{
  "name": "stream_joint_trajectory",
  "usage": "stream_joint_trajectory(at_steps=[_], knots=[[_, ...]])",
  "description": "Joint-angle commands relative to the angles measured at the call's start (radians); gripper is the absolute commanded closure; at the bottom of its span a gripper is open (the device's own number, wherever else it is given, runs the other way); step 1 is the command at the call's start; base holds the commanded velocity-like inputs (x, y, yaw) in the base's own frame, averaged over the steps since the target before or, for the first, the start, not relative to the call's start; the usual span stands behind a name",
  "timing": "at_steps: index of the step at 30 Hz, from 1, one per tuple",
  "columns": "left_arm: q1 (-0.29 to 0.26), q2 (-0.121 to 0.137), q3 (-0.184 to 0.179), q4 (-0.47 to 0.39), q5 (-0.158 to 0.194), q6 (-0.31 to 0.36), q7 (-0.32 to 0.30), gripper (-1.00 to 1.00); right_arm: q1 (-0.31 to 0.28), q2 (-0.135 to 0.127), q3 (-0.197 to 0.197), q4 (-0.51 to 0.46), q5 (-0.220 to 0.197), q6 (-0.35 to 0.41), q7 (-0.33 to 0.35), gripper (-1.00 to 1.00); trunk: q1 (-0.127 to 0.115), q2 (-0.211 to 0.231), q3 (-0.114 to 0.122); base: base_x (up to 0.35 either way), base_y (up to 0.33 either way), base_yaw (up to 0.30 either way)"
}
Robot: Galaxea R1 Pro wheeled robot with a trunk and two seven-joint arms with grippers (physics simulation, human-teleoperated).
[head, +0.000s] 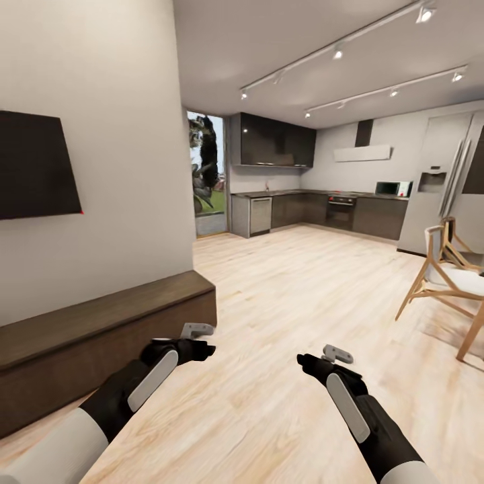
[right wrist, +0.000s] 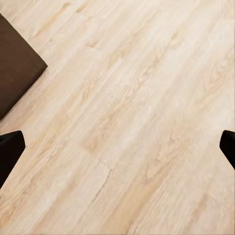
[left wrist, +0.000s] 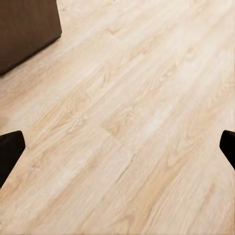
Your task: Place each of the two pumpkins and all three candles from the living room inside a cabinet in the living room (use any cabinet), then make sure every cabinet is closed, and position the cauldron so it is next to a table in the living room.
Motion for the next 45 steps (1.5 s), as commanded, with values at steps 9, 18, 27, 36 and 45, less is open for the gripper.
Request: stream_joint_trajectory(at_steps=[9, 18, 27, 36, 45], knots=[[-0.002, 0.001, -0.005, -0.001, 0.010, 0.001, 0.011, -1.00, -0.001, 0.001, 0.004, -0.002, -0.010, 0.001, -0.010, -1.00, 0.000, -0.001, -0.001, 0.226, -0.247, 0.281], [-0.002, 0.000, -0.005, -0.001, 0.010, 0.001, 0.012, -1.00, -0.001, 0.001, 0.005, -0.002, -0.010, 0.001, -0.010, -1.00, 0.000, -0.001, -0.001, 0.156, -0.285, 0.281], [-0.002, 0.000, 0.002, -0.001, 0.011, 0.001, 0.011, -1.00, -0.001, 0.002, 0.005, -0.002, -0.010, 0.001, -0.010, -1.00, 0.000, -0.001, -0.001, 0.050, -0.310, 0.281], [-0.002, 0.000, 0.004, -0.001, 0.012, 0.001, 0.011, -1.00, -0.001, 0.002, 0.006, -0.002, -0.010, 0.001, -0.010, -1.00, 0.000, -0.001, -0.001, 0.003, -0.317, 0.281], [-0.002, -0.001, 0.008, 0.000, 0.013, -0.001, 0.012, -1.00, -0.001, 0.003, 0.006, -0.002, -0.009, 0.001, -0.010, -1.00, 0.000, -0.001, -0.001, 0.000, -0.318, 0.281]])
